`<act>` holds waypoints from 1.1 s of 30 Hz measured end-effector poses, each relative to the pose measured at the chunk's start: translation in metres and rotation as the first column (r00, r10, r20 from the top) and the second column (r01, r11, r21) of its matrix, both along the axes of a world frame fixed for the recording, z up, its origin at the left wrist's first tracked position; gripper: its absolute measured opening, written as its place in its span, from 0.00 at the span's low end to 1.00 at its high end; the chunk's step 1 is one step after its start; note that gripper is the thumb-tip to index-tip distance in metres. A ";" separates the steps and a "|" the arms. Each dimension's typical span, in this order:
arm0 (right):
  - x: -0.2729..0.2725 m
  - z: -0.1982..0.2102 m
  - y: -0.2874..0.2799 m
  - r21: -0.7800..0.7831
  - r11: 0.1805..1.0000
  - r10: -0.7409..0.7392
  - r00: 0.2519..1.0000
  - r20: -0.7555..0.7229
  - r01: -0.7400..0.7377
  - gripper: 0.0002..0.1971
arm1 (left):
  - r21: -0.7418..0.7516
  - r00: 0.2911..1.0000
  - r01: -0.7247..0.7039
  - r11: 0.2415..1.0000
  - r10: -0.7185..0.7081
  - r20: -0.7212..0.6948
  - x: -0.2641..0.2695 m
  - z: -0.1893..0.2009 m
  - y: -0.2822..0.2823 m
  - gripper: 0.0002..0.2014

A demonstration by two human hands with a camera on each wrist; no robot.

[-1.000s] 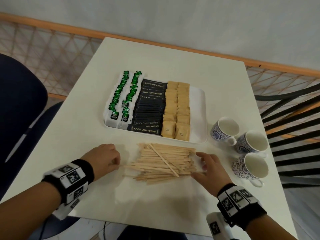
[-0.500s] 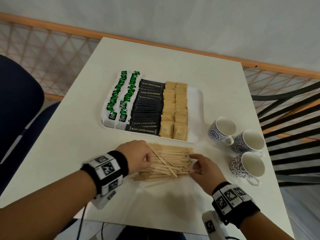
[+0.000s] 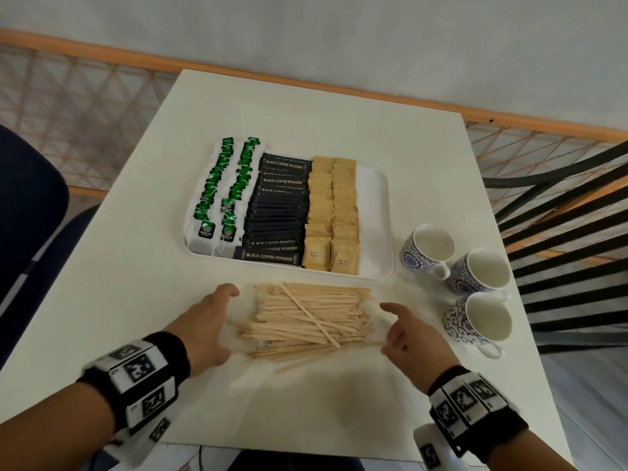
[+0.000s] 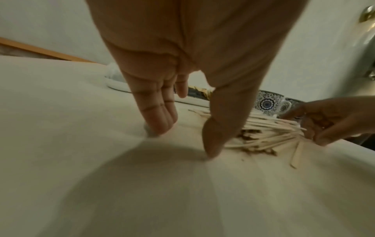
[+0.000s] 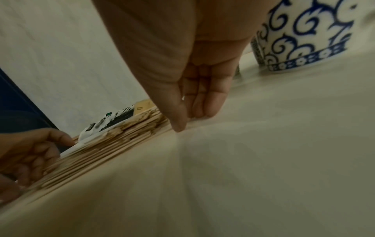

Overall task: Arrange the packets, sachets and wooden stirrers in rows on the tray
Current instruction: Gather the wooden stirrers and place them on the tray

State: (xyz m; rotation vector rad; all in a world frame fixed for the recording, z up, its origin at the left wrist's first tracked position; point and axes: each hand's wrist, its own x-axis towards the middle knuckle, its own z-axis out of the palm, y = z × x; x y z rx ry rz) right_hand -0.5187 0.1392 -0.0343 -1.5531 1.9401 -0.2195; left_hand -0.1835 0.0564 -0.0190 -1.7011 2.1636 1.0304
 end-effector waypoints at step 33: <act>0.069 0.007 -0.055 0.002 0.888 0.445 0.856 -0.263 -0.461 0.53 | -0.294 0.894 0.444 0.846 -0.441 0.082 -0.083 -0.006 -0.018 0.52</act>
